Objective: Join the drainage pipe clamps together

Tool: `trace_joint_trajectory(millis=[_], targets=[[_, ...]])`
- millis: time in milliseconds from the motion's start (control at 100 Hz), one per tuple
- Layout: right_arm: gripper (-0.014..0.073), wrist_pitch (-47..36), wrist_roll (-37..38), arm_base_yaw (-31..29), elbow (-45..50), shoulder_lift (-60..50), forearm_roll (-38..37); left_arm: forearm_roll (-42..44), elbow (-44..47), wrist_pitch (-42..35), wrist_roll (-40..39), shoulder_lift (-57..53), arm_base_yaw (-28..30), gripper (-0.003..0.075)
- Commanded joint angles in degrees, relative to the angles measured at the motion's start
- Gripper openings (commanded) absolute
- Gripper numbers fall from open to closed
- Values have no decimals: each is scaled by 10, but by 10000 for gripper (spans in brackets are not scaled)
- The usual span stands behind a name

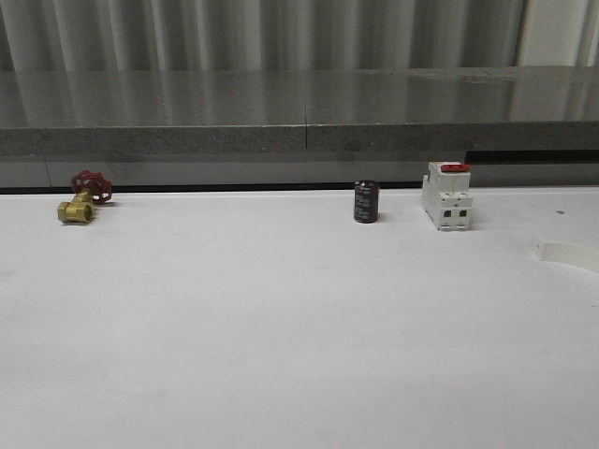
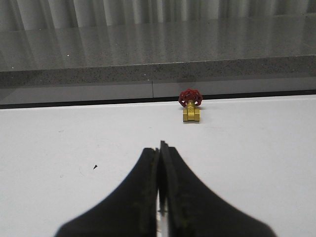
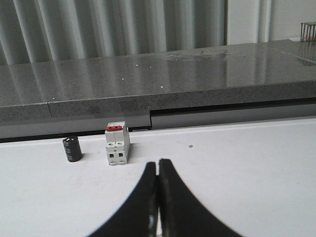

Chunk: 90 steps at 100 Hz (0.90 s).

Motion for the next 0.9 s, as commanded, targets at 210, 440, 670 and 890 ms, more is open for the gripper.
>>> trace_joint_trajectory(millis=[210,440,670,890], targets=[[-65,-45,-2,-3,-9,-12,0,-3,26,-59,-4,-16,-3,-21],[-65,-45,-2,-3,-9,-12,0,-4,26,-87,-4,-16,-3,-21],[-65,-45,-2,-3,-9,-12,0,-10,10,-134,-4,-16,-3,-21],[-65,-45,-2,-3,-9,-12,0,-9,-80,-51,-4,-3,-3,-21]])
